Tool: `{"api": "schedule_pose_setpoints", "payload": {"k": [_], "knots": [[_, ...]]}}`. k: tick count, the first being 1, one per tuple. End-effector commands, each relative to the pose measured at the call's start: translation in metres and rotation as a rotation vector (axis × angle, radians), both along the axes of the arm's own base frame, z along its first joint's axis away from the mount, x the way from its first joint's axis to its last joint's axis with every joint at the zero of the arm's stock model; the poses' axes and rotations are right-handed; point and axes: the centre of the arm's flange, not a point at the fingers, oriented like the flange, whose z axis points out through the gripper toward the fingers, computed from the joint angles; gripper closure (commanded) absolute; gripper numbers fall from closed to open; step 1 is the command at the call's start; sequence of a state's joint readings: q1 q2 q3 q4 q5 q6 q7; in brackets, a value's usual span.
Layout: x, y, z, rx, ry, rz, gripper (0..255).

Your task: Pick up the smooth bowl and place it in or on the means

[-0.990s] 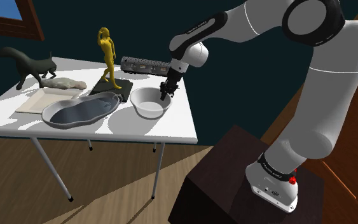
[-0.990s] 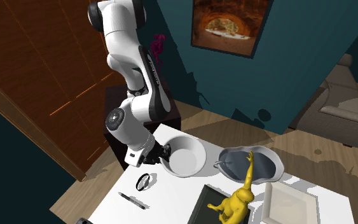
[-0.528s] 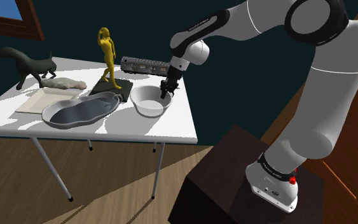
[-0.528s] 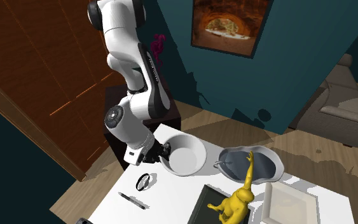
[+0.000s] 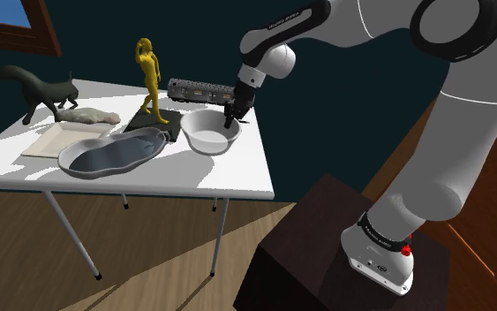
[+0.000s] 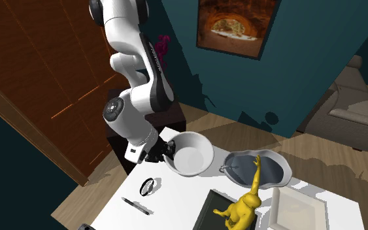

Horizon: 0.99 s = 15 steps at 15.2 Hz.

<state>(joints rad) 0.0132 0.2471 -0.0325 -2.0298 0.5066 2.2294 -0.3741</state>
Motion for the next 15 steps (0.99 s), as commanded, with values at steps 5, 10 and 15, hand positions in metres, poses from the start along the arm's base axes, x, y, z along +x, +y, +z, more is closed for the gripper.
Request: {"api": "schedule_pose_setpoints", "payload": {"k": [5,10,15], "knots": [[0.001,-0.001,0.033,0.0,-0.001,0.0,255],[0.001,-0.001,0.06,0.0,-0.001,0.0,255],[0.001,-0.001,0.086,0.0,-0.001,0.0,255]]}}
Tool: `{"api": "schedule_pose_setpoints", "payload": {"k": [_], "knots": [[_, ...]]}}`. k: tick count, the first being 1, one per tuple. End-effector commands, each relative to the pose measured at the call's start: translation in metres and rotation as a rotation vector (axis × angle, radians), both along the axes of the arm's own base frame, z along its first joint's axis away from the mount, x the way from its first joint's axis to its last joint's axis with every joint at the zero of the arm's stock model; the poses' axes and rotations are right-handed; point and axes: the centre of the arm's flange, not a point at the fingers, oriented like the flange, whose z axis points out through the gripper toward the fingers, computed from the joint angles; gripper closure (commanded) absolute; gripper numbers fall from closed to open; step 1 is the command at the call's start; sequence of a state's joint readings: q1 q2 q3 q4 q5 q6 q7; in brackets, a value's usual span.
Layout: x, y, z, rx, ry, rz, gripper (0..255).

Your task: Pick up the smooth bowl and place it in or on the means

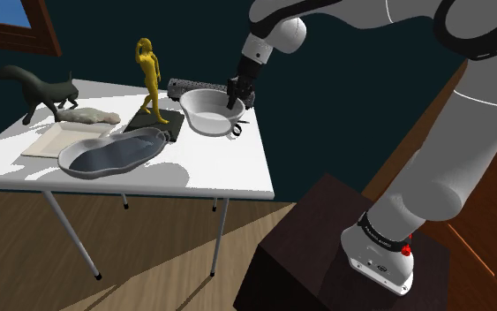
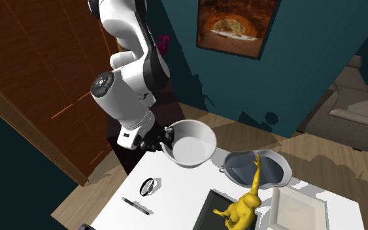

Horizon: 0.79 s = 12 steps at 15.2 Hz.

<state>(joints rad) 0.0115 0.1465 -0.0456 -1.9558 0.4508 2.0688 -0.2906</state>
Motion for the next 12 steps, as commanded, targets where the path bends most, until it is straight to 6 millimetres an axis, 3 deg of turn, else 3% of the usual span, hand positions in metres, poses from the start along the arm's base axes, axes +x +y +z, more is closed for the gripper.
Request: {"api": "schedule_pose_setpoints", "payload": {"k": [1,7,12], "knots": [[0.001,0.0,0.011,0.0,-0.001,0.0,255],[0.001,0.0,0.04,0.0,-0.001,0.0,255],[0.028,0.06,0.043,0.0,-0.001,0.0,255]]}}
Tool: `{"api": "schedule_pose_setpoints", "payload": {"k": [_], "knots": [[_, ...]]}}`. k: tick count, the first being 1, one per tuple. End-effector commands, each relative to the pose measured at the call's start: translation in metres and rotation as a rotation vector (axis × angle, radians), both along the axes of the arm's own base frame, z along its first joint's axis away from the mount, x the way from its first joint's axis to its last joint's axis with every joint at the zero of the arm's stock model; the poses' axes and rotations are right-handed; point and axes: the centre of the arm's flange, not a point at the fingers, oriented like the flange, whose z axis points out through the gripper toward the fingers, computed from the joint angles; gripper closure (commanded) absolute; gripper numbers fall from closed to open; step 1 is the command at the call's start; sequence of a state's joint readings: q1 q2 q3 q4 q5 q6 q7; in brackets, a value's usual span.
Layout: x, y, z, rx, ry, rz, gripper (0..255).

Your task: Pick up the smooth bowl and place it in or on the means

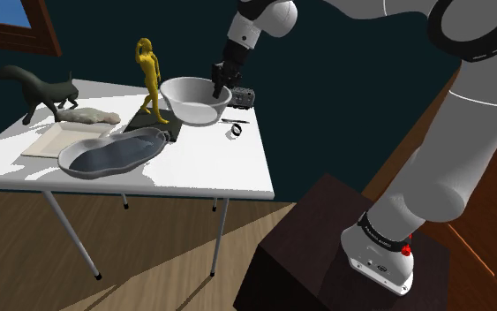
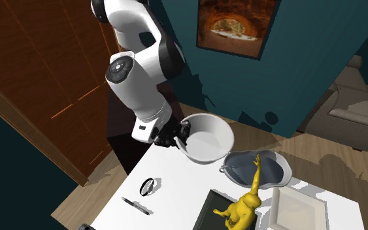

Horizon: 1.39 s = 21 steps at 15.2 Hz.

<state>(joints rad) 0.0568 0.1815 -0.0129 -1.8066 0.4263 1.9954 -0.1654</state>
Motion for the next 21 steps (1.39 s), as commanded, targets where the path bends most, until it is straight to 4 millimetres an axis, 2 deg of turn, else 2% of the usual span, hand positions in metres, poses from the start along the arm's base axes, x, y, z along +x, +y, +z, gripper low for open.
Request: {"api": "schedule_pose_setpoints", "payload": {"k": [1,16,21], "knots": [[0.01,0.023,0.001,0.0,0.0,-0.001,255],[0.089,0.201,0.013,0.0,0.0,-0.001,255],[0.089,0.201,-0.014,0.0,0.0,-0.001,255]]}}
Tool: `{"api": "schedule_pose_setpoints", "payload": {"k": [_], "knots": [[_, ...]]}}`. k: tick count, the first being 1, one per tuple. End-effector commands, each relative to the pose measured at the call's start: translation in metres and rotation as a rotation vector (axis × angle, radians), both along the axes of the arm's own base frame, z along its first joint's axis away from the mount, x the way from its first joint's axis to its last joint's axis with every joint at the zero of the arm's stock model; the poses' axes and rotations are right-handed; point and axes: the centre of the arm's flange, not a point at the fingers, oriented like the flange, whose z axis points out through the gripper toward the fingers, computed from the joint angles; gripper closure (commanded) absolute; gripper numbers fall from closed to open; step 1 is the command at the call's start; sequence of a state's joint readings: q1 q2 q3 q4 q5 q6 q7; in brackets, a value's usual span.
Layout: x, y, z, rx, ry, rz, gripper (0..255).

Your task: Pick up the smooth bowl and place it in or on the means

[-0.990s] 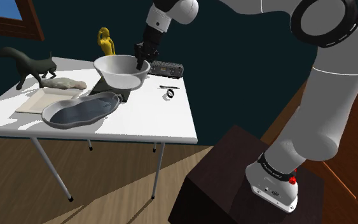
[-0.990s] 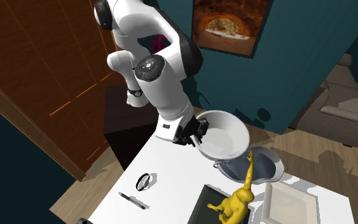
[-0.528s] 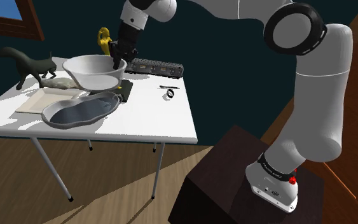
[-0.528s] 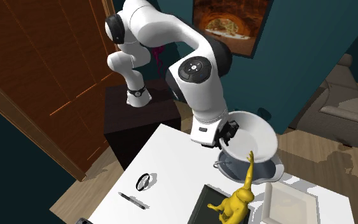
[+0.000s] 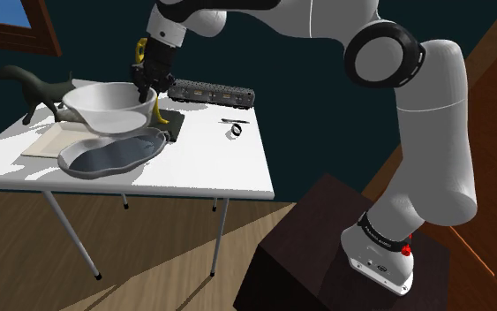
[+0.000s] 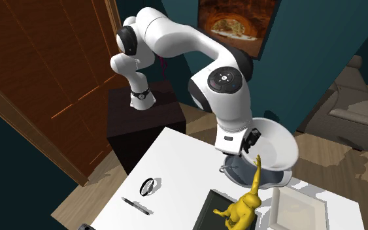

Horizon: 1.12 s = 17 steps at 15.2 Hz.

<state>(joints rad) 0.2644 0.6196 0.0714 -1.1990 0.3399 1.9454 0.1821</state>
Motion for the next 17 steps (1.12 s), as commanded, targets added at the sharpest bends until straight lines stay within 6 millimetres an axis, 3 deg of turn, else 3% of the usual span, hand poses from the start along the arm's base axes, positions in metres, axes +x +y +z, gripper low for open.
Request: {"api": "schedule_pose_setpoints", "payload": {"k": [1,11,17], "knots": [[0.001,0.0,-0.01,0.001,-0.002,-0.001,255],[0.001,0.0,-0.064,0.001,-0.002,-0.001,255],[0.001,0.0,-0.064,0.001,-0.002,-0.001,255]]}}
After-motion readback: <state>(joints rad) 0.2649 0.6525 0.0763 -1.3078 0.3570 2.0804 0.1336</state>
